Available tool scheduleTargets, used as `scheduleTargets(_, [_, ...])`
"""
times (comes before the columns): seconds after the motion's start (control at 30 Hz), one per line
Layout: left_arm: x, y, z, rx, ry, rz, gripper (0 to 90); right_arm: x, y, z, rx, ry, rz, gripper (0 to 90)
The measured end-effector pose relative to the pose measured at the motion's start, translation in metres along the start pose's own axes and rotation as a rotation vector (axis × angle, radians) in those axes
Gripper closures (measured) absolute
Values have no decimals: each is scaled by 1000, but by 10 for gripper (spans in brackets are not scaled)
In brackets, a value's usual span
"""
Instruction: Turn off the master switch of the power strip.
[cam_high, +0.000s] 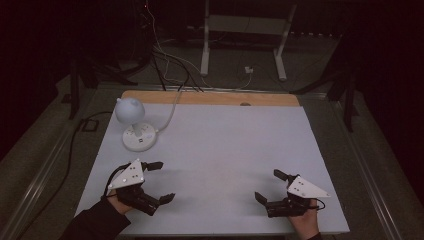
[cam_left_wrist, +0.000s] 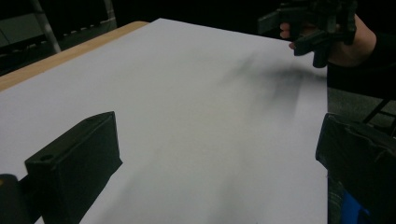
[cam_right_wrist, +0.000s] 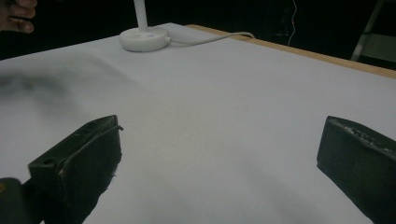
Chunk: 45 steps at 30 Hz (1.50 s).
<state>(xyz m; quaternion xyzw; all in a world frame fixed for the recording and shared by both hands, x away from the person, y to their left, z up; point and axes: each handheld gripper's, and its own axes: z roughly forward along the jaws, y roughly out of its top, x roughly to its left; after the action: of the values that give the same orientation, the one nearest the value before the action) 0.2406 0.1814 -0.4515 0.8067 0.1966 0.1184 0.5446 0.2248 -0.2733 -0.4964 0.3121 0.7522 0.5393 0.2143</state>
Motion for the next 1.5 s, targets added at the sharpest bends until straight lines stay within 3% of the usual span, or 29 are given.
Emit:
scheduleTargets(0.17, [5, 6, 2, 0, 38, -26, 4, 0, 0, 0, -2, 2, 3, 0])
scheduleTargets(0.4, [16, 12, 3, -8, 124, -61, 10, 0, 1, 0, -6, 7, 9, 0])
scheduleTargets(0.47, [22, 12, 4, 4, 167, -68, 10, 0, 1, 0, -9, 8, 10, 0])
scheduleTargets(0.5, [22, 12, 4, 4, 167, -68, 10, 0, 1, 0, -9, 8, 10, 0])
scheduleTargets(0.57, [26, 13, 4, 3, 212, -79, 10, 1, 1, -1, -6, 13, 8, 0])
scheduleTargets(0.6, [26, 13, 4, 3, 212, -79, 10, 1, 1, -1, -6, 12, 5, 0])
scheduleTargets(0.7, [33, 15, 4, -5, 290, -99, 10, 0, 1, -1, -9, 12, 12, 0])
scheduleTargets(0.73, [33, 15, 4, -5, 290, -99, 10, 0, 0, -1, -7, 13, 13, 0])
scheduleTargets(0.77, [36, 17, 3, -7, 330, -103, 10, 0, 0, -1, -5, 11, 10, 0])
scheduleTargets(0.83, [38, 17, 2, -10, 345, -110, 10, 0, 0, -1, -4, 13, 9, 0])
scheduleTargets(0.93, [43, 18, 3, -3, 425, -112, 10, 0, 0, 0, -2, 16, 13, 0])
scheduleTargets(1.27, [53, 18, 9, -16, 454, -148, 9, -1, 0, -1, -6, 19, 17, 0])
scheduleTargets(1.37, [57, 17, 14, -7, 478, -165, 9, 0, 0, -1, -5, 21, 14, 0])
scheduleTargets(1.43, [59, 16, 16, 3, 524, -179, 9, 0, 0, -1, -5, 21, 14, 0])
scheduleTargets(1.5, [63, 13, 18, -12, 536, -211, 10, -1, 0, -1, -6, 21, 19, 0])
